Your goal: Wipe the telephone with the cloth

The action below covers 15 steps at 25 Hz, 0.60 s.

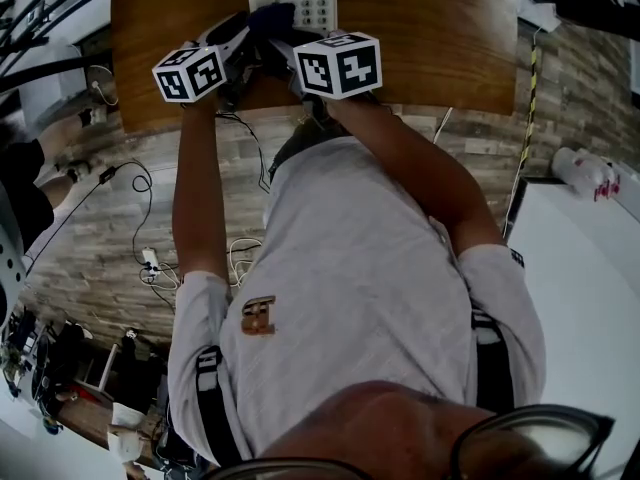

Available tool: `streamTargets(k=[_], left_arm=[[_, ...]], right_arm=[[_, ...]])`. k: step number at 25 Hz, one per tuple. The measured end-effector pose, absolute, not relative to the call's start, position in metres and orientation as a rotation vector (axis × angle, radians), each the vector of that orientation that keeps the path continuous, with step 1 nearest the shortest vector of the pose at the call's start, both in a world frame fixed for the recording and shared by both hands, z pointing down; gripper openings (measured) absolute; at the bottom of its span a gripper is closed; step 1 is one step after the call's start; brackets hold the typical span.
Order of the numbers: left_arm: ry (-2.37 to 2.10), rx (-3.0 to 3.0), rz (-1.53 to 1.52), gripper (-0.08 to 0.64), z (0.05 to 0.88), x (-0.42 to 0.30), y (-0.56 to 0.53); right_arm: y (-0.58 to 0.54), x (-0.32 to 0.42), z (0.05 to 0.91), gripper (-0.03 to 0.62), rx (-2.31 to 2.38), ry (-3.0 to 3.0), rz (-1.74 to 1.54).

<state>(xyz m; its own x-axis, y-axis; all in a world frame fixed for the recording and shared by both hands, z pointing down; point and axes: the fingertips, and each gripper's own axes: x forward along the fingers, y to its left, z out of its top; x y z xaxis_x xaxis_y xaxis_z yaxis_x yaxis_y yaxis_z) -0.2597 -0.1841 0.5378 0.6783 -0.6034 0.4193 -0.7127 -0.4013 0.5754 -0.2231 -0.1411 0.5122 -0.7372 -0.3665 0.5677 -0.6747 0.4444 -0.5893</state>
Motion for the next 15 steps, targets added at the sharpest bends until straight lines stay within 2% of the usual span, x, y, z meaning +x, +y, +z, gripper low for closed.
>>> streamTargets(k=[6,15], left_arm=[[-1.003,2.13,0.168,0.212,0.539,-0.263,-0.182],[-0.998,2.134,0.167,0.212,0.536,-0.258,-0.18]], right_arm=[[-0.143,-0.225,0.534,0.08,0.921,-2.315,1.078],[-0.152,-0.175,0.548,0.08,1.005,-2.248,1.038]])
